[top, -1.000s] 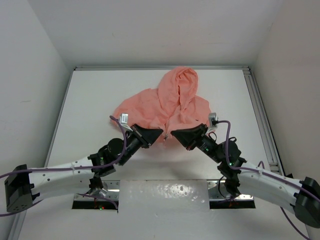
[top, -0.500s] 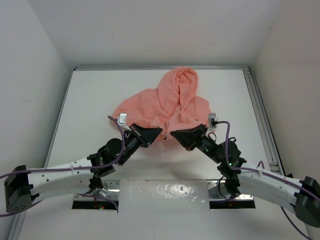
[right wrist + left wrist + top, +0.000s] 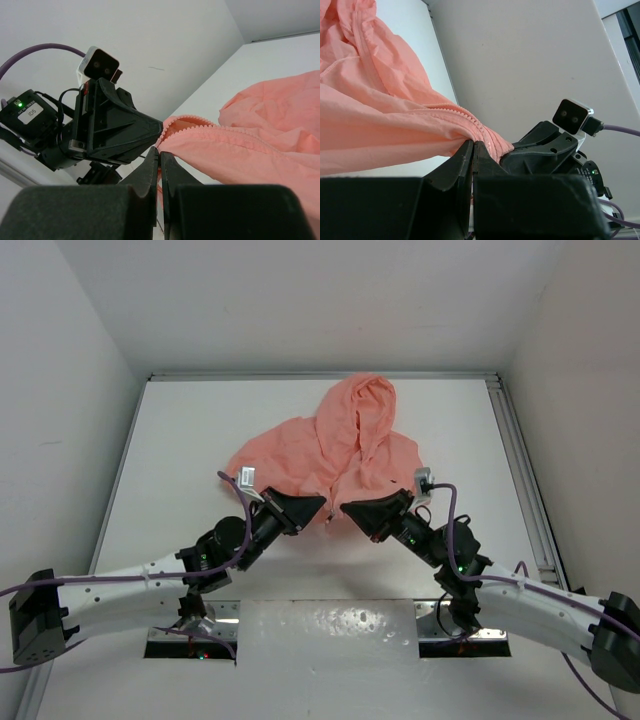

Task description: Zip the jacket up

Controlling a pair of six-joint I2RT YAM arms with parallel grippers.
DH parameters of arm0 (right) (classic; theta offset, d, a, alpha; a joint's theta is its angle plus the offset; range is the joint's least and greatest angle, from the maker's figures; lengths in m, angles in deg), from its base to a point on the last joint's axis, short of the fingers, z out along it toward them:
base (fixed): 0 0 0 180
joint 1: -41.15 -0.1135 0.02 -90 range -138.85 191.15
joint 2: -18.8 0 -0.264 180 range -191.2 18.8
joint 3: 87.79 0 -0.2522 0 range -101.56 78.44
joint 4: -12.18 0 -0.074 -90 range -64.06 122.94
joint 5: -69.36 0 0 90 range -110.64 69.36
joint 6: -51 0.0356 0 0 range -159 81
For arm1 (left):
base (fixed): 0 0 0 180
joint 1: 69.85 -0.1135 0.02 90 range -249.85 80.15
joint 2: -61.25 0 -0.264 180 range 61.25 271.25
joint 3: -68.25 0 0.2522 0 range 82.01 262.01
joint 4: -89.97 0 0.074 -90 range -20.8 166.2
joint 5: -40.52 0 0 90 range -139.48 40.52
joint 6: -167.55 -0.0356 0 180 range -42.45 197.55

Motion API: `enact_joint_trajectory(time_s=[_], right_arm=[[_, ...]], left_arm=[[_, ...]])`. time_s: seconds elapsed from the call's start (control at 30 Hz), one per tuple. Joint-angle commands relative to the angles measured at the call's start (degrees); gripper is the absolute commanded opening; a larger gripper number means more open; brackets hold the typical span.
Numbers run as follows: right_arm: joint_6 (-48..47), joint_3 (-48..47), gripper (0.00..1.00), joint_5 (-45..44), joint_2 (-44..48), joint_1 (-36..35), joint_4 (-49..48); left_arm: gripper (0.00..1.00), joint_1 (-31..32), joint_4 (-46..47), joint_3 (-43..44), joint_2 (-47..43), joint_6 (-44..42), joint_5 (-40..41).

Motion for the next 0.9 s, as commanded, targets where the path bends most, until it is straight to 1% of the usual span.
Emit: enact_joint_trajectory(time_s=[0.0,0.43,0.87], right_arm=[[-1.11,-0.18,0.00,-1.58,0.40,-0.47,-3.16],[-1.38,-0.18,0.00,-2.73,-0.56,-0.46,-4.92],[-0.85,0.35,0.00,-2.11,0.31,-0.47,-4.04]], left_arm=[[0.00,0.72,3.40,0.00,-0.16,-0.15,-0.18],[0.00,0.72,4.01,0.36,1.25,-0.59,0.17],[0.00,0.72,3.66,1.06,0.81,-2.08,2.28]])
